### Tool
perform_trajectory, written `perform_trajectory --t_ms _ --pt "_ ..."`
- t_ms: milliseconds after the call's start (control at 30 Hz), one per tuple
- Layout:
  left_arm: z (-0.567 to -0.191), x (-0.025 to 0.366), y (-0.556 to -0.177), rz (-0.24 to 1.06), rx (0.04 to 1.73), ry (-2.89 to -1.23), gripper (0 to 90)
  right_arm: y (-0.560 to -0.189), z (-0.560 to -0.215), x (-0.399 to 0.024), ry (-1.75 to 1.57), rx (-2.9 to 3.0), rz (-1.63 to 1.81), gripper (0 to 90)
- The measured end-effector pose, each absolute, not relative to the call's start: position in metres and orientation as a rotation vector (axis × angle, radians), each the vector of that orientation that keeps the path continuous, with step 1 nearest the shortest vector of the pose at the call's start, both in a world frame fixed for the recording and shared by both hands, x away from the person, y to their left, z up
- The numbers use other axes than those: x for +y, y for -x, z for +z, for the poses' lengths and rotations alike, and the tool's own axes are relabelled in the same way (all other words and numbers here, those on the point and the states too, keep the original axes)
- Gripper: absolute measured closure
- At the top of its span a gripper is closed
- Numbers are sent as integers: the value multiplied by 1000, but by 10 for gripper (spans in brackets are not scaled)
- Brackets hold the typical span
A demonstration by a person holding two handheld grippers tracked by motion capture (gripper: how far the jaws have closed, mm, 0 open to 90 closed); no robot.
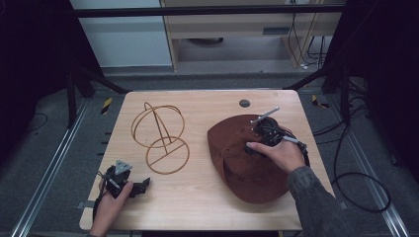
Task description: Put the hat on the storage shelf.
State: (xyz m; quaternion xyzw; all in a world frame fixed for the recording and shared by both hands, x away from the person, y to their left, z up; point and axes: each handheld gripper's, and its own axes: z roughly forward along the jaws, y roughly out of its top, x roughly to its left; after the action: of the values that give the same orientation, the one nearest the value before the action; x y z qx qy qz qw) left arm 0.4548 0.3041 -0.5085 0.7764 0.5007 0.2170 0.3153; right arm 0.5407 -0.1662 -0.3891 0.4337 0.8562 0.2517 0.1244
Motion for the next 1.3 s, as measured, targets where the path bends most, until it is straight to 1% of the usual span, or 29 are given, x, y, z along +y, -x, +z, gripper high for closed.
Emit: perform_trajectory --t_ms 233,433,500,533,700,800,900,1300 --pt "-508 304 -455 573 1319 -2045 0 -547 -399 -164 -1294 2472 752 253" --pt "-508 304 -455 572 1319 -2045 0 -548 -407 -163 -1305 2482 738 421" --pt "-508 304 -455 572 1319 -2045 0 -549 -409 -164 -1308 2489 740 496" --pt "-508 304 -455 572 1319 -2046 0 -549 -410 -165 -1303 2492 743 550" --pt "-508 304 -455 572 1319 -2046 0 -548 -411 -168 -1314 2510 764 768" --pt "-508 304 -455 572 1319 -2045 0 -548 -408 -173 -1322 2514 811 860" --pt "-508 304 -455 572 1319 -2045 0 -546 -405 -177 -1321 2509 855 888" --pt "-508 304 -455 573 1317 -2047 0 -536 -377 -187 -1274 2457 962 893"
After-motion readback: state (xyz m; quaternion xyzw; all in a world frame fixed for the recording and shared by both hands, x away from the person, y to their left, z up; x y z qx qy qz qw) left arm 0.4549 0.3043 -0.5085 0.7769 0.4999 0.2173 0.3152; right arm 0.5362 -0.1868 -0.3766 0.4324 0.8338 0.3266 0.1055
